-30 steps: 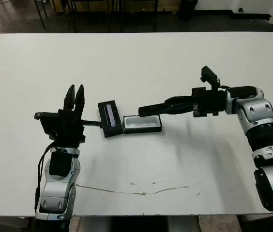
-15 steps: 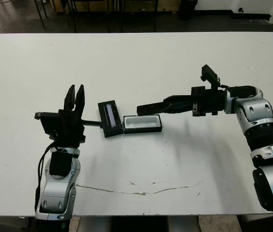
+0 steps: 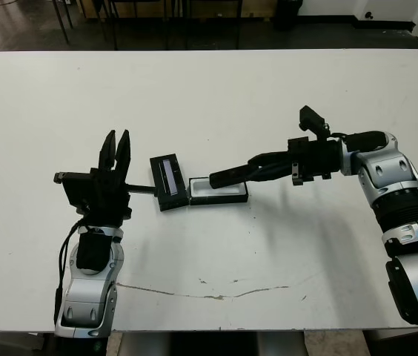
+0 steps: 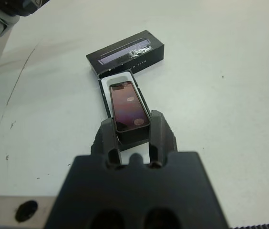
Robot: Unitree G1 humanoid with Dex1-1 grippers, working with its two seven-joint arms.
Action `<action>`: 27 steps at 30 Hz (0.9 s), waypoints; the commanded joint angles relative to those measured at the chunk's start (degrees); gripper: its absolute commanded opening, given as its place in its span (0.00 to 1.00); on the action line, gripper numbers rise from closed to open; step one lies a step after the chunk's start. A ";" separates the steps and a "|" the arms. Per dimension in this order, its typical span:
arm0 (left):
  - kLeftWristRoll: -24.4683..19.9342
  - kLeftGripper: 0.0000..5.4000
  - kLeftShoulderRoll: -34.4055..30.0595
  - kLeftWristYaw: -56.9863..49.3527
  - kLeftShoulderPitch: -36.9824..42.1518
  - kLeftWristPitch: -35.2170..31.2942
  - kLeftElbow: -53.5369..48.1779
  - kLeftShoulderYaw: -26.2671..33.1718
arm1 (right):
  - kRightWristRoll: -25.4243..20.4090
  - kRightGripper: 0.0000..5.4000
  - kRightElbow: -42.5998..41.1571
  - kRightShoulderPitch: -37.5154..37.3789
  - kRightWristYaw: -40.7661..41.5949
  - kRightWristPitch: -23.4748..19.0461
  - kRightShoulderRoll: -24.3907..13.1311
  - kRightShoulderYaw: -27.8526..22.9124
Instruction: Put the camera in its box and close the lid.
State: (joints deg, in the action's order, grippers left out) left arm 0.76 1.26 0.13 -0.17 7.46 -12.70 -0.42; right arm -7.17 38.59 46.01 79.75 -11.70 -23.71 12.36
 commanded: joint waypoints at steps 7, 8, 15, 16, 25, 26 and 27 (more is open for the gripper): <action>0.02 0.00 0.04 -0.42 -0.93 -0.23 0.99 -0.23 | 1.74 0.00 0.48 0.30 0.28 1.42 -0.86 1.08; -0.06 0.00 0.08 -0.43 -0.96 -0.29 0.93 -0.22 | 2.07 0.00 0.64 0.45 0.13 1.51 -0.91 1.31; -0.10 0.00 0.14 -0.53 -1.14 -0.53 0.67 -0.31 | 4.29 0.00 0.18 0.77 -1.31 1.68 -0.66 2.53; -0.13 0.00 0.11 -0.46 -1.12 -0.32 0.81 -0.31 | 4.80 0.00 -0.16 0.72 -1.72 1.99 -0.68 2.81; 0.29 0.00 0.38 -0.93 -1.27 -0.81 0.39 -0.62 | 5.03 0.00 -1.67 1.06 -2.36 -0.23 1.72 4.21; 0.24 0.00 0.49 -1.00 -1.26 -0.94 0.33 -0.65 | 5.15 0.00 -1.36 1.25 -2.23 0.11 2.02 4.40; 0.17 0.00 0.53 -1.01 -1.23 -0.81 0.40 -0.68 | 5.45 0.00 -1.49 1.45 -2.39 -0.22 2.26 4.72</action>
State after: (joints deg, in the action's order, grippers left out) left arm 0.74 1.80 -0.62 -0.41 7.57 -12.67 -1.08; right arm -2.29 36.63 46.61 77.19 -11.84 -21.94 16.24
